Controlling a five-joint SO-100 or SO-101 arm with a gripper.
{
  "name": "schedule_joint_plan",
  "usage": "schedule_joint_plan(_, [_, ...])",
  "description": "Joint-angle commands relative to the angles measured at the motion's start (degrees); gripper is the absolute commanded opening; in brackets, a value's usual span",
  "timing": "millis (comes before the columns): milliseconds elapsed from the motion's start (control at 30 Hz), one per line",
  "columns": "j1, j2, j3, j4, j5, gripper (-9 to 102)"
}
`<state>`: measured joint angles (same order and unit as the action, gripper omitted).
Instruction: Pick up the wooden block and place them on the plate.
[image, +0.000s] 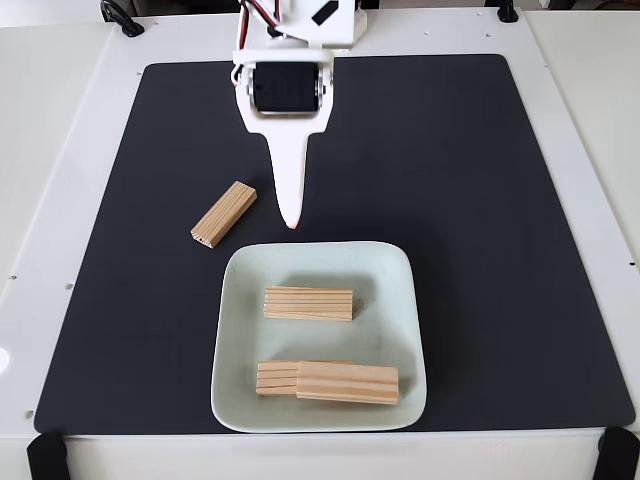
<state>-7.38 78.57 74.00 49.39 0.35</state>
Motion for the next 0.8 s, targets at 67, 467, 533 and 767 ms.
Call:
schedule_joint_plan(67, [-0.44,17.14,16.35,0.26,-8.96,-1])
schedule_joint_plan(467, [4.92,31.64,47.46,-0.18,-52.91,-1])
schedule_joint_plan(533, [6.59,31.55,47.2,-0.53,-53.88,-1])
schedule_joint_plan(767, [10.9,26.54,43.15,-4.13,-57.13,-1])
